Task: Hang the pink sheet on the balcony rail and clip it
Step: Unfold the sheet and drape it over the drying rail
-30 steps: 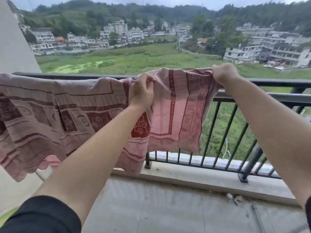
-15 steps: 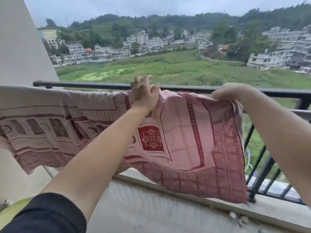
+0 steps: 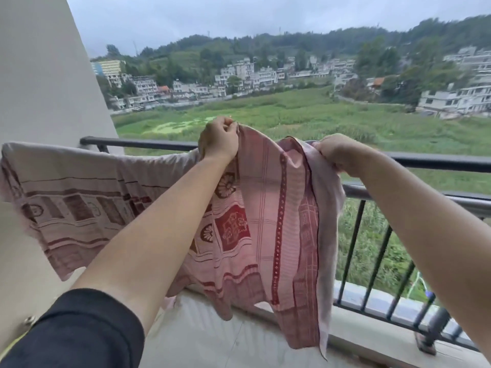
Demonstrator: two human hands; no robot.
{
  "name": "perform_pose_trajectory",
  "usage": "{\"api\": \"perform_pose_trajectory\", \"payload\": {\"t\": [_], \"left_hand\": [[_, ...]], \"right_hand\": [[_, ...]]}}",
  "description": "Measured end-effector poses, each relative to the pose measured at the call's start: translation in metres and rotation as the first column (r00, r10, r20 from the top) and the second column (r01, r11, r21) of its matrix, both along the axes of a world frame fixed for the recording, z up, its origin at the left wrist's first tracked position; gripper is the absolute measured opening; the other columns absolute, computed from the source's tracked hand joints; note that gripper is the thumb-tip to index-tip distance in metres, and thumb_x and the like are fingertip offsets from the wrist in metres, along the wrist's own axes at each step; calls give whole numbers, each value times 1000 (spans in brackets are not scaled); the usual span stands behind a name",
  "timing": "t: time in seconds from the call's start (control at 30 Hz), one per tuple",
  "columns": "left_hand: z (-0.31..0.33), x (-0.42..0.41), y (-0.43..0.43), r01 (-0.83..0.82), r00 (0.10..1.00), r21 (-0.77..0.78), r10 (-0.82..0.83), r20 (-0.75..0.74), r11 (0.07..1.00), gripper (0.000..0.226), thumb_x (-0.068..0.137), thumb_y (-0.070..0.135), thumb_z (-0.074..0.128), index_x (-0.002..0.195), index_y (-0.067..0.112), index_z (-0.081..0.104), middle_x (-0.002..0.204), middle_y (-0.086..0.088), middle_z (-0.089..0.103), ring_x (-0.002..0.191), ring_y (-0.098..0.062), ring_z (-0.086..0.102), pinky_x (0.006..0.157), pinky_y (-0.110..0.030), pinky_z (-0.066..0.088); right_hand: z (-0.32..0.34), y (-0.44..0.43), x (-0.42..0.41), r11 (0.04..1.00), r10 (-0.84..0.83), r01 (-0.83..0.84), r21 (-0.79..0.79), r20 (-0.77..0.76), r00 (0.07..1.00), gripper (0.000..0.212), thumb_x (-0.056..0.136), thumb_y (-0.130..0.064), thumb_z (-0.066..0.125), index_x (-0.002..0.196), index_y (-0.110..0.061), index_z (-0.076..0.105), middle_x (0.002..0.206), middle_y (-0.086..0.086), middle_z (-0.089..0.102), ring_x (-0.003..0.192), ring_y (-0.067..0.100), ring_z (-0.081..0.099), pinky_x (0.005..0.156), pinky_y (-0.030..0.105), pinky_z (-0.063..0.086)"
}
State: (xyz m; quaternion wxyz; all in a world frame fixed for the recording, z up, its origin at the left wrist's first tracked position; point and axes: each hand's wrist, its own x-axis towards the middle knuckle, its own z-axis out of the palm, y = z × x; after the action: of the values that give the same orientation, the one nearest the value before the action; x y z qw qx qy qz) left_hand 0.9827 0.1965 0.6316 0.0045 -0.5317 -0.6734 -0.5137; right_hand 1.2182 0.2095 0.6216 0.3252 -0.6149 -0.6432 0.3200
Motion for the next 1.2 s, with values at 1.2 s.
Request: {"api": "perform_pose_trajectory", "payload": {"t": [1.2], "left_hand": [[56, 109, 36, 459, 859, 163, -389, -333, 873, 33, 97, 28, 55, 66, 15, 56, 63, -1, 50, 61, -13, 46, 59, -23, 42]], "right_hand": [[17, -55, 180, 849, -432, 475, 231, -212, 876, 15, 86, -31, 69, 94, -19, 74, 96, 0, 75, 96, 21, 71, 89, 37, 58]]}}
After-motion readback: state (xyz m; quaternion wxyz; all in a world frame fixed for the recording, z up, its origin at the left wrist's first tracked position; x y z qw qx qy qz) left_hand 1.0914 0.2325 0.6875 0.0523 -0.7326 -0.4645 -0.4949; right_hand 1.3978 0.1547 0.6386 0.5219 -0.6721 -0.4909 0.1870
